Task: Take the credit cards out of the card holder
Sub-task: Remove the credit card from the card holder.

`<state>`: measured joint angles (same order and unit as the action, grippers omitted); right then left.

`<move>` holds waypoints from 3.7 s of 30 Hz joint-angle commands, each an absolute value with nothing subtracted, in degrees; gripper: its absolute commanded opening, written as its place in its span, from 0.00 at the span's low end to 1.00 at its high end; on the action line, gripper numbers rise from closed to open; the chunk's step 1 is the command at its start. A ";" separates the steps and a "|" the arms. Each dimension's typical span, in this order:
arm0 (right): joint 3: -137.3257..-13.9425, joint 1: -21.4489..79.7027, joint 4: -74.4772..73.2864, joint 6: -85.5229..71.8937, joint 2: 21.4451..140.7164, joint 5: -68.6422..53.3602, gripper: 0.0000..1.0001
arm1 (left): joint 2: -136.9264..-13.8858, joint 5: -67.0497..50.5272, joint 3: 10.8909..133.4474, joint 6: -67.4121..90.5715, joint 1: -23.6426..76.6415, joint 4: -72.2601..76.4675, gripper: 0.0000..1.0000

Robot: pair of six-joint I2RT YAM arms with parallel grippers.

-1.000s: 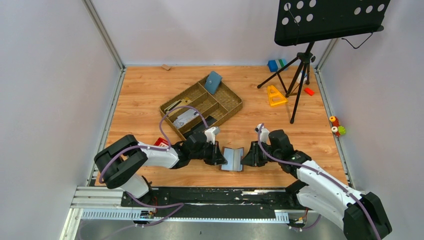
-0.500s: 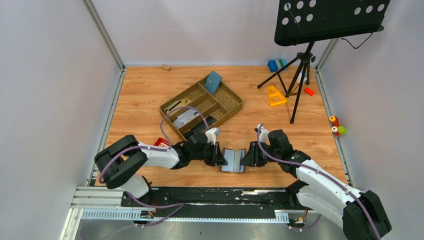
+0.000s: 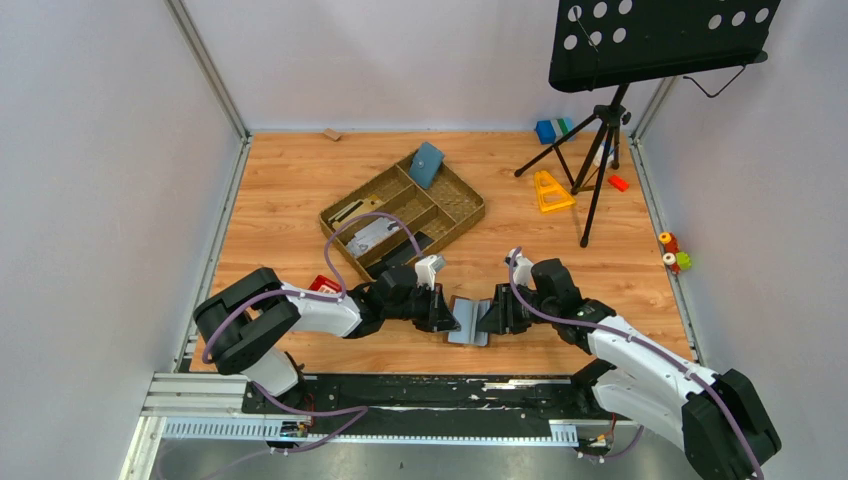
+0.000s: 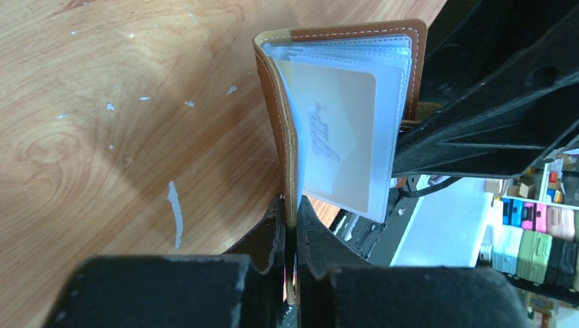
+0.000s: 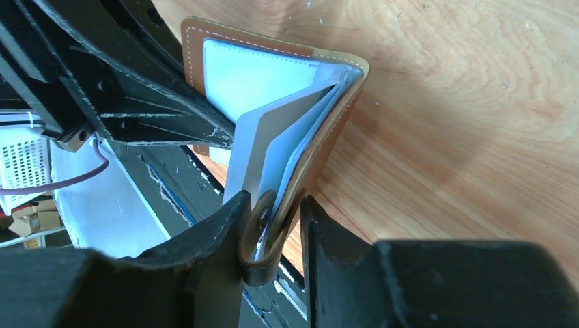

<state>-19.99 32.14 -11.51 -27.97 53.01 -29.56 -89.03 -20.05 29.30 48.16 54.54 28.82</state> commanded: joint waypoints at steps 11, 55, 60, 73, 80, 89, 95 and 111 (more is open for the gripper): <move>-23.07 35.09 -10.24 -28.16 56.46 -25.49 0.37 | -88.33 -23.65 29.54 49.92 55.46 38.79 0.14; -24.58 41.21 -12.78 -31.32 55.48 -18.48 0.13 | -83.99 -19.03 27.72 47.71 56.60 30.84 0.36; -22.72 40.61 -12.81 -30.87 53.78 -16.92 0.34 | -82.36 -18.24 26.68 46.72 56.60 29.85 0.01; -26.82 35.33 -25.84 -26.31 38.12 -15.67 0.53 | -74.85 -16.87 26.45 45.72 56.28 23.31 0.00; -26.72 35.39 -21.23 -29.31 31.87 -21.76 0.55 | -70.32 -16.10 26.10 44.83 56.18 20.80 0.00; -24.07 35.43 -8.31 -33.28 37.74 -33.28 0.54 | -68.88 -20.88 25.72 47.87 54.35 24.82 0.00; -22.87 35.38 -5.81 -34.88 41.13 -31.84 0.54 | -68.61 -26.69 24.87 51.21 52.55 30.94 0.00; -18.41 31.73 6.61 -39.43 44.67 -38.43 0.49 | -67.23 -36.60 23.46 57.39 49.13 40.36 0.00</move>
